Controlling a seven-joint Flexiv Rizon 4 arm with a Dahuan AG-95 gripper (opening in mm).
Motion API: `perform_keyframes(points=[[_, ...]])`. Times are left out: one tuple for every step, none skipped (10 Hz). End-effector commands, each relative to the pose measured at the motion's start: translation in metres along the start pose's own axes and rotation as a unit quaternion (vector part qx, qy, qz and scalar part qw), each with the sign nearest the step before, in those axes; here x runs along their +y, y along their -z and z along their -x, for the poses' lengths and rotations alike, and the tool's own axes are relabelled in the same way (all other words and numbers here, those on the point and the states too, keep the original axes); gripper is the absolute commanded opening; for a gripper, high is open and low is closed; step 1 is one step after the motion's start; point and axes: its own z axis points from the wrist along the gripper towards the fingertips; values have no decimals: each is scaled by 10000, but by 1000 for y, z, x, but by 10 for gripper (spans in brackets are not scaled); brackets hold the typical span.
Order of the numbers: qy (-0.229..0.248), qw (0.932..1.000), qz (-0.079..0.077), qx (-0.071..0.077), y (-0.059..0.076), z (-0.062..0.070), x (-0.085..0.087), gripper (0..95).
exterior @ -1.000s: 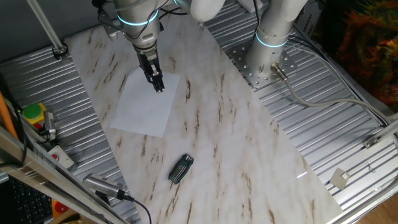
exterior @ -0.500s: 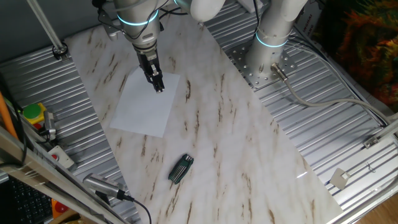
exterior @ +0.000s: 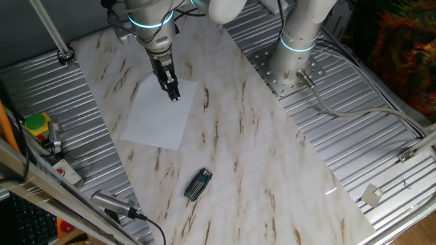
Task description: Flip over and spread out the paper that is laid flat on the table
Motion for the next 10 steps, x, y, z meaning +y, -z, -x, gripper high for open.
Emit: perform_keyframes(points=[[0, 10000, -1, 0, 0, 0, 0, 950], [637, 9973, -52, -368, 1, 0, 0, 0], [609, 9975, -29, -359, 2, -1, 1, 0], [609, 9975, -43, -354, 2, -1, 1, 0], [605, 9975, -48, -354, 2, -1, 1, 0], [605, 9975, -47, -353, 2, -1, 1, 0], [604, 9975, -45, -353, 2, -1, 1, 0], [607, 9975, -46, -351, 2, -1, 1, 0], [608, 9975, -47, -351, 2, -1, 1, 0], [608, 9975, -45, -350, 2, -1, 1, 0]])
